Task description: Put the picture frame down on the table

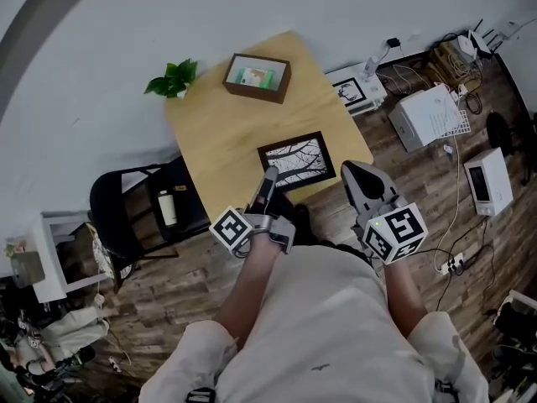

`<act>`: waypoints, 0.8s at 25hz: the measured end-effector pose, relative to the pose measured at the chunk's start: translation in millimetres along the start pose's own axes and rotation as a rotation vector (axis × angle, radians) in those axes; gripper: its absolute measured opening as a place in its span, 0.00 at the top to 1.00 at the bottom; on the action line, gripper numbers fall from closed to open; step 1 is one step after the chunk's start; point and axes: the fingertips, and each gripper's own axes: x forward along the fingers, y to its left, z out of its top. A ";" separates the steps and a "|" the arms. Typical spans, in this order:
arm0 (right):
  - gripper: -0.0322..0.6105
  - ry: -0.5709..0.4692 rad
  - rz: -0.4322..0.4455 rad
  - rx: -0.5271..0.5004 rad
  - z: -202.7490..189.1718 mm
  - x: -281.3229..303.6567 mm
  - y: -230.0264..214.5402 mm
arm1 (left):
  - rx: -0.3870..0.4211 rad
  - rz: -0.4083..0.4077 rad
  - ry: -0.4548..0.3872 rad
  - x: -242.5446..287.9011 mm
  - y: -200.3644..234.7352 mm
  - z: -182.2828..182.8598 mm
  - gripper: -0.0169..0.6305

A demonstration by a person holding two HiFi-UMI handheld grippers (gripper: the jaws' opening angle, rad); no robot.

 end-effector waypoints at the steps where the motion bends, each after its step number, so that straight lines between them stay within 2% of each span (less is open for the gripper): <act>1: 0.95 0.000 -0.010 0.005 -1.3 3.7 -1.6 | -0.001 0.000 0.010 3.3 3.6 2.7 0.88; 8: 0.95 0.025 -0.029 0.018 -14.7 32.8 -0.1 | 0.001 0.036 0.060 24.0 30.0 21.9 0.88; 16: 0.95 0.073 -0.024 0.005 -20.3 58.8 -4.2 | 0.039 0.096 0.081 45.5 62.9 39.9 0.88; 20: 0.95 0.096 -0.027 0.002 -26.7 69.5 -9.9 | 0.020 0.113 0.075 55.7 81.9 48.3 0.88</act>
